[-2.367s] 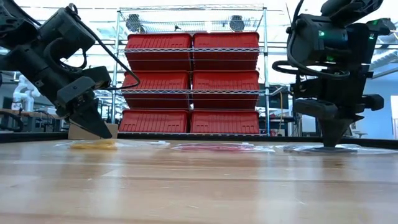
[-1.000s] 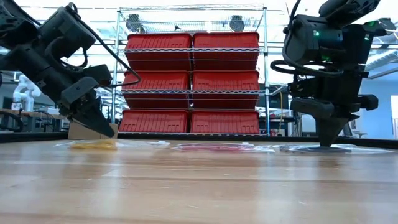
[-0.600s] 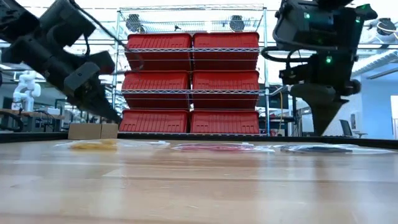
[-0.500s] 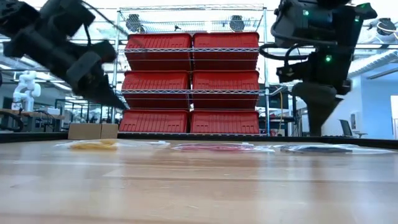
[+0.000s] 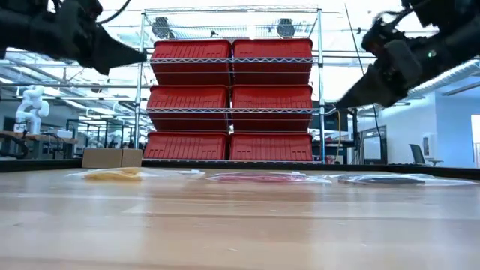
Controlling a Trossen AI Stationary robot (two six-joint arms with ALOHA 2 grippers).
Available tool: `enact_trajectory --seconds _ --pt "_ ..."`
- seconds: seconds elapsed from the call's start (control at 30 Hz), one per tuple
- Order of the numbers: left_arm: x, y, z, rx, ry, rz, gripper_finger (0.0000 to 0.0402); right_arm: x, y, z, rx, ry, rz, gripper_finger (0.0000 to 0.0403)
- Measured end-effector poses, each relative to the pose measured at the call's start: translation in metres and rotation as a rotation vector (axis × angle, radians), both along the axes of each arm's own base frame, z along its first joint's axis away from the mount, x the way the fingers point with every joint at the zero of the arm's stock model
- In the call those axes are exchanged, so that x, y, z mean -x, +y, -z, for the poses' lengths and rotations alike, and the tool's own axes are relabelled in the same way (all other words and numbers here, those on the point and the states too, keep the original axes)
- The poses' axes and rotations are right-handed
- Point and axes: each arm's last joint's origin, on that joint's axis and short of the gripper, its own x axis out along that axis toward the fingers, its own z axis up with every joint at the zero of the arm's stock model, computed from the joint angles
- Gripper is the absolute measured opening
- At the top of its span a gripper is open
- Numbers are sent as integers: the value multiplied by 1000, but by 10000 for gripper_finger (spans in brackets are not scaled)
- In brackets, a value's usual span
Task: Sort rubber bands
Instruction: Return to Home Position
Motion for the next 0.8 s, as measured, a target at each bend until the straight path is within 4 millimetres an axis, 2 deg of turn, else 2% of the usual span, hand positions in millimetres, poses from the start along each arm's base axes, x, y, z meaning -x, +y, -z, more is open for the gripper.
enact_trajectory --seconds 0.07,0.2,0.37,0.6,0.8 --pt "2 3 -1 -21 -78 14 0 9 -11 6 37 -136 -22 0" --pt "1 15 2 -71 -75 -48 0 19 -35 11 77 -392 -101 0" --pt "3 26 -7 -137 -140 -44 0 24 -57 3 172 -481 -123 0" --pt "25 23 -9 -154 -138 -55 0 42 -50 -8 226 -494 -132 0" --pt "54 20 -13 -144 -237 -101 0 75 -42 5 252 -607 -116 0"
